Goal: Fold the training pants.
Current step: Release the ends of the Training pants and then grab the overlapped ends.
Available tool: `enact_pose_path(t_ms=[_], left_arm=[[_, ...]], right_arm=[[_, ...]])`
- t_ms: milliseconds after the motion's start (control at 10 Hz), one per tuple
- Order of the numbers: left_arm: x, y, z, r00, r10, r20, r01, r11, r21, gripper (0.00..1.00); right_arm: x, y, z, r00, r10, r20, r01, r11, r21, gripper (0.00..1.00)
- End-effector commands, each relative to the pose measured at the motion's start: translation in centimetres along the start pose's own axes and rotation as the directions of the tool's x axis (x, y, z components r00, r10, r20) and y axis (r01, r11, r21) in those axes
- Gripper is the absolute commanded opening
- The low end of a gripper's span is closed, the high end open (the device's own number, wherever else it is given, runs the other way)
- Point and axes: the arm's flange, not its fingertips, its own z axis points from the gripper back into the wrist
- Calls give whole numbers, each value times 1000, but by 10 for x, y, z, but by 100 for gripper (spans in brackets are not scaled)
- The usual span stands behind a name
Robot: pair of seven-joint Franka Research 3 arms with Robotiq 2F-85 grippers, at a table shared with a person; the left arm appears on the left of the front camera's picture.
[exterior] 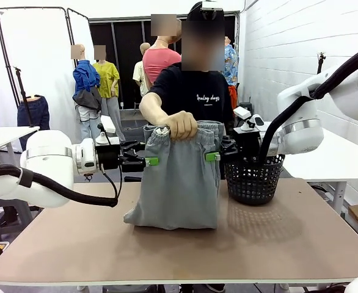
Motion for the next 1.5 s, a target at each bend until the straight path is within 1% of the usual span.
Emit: enact_pose_path(t_ms=[0, 300, 400, 500, 700, 800, 1000, 1200, 1400], left_arm=[[6, 11, -1, 1000, 8, 4, -8, 999, -42, 100], [11, 11, -12, 1000, 1, -17, -2, 996, -94, 100], [11, 11, -13, 1000, 4, -26, -6, 994, -106, 100], [10, 12, -14, 999, 6, -33, -10, 993, -116, 100], [9, 10, -20, 999, 15, -44, -21, 990, -137, 100], [8, 9, -22, 999, 16, -48, -23, 989, -145, 100], [9, 8, -23, 999, 17, -47, -23, 990, -138, 100], [8, 5, -26, 999, 29, -38, -33, 993, -113, 100], [5, 4, -37, 998, 40, -55, -46, 994, -104, 100]], right_arm=[[-1, 0, -5, 999, -35, -21, 36, 999, 37, 100], [-2, 8, -10, 998, -43, -40, 45, 998, 54, 100], [-2, 12, -11, 999, -41, -33, 42, 998, 45, 100], [-4, 14, -16, 999, -28, -23, 29, 999, 26, 100], [-8, 15, -26, 1000, 30, 0, -30, 998, -62, 100], [-11, 15, -32, 1000, 27, 14, -26, 996, -86, 100], [-16, 16, -44, 1000, 28, 8, -27, 993, -117, 100], [-17, 14, -49, 999, 15, 31, -11, 993, -115, 100], [-12, 9, -51, 995, 44, 92, -32, 992, -126, 100]])
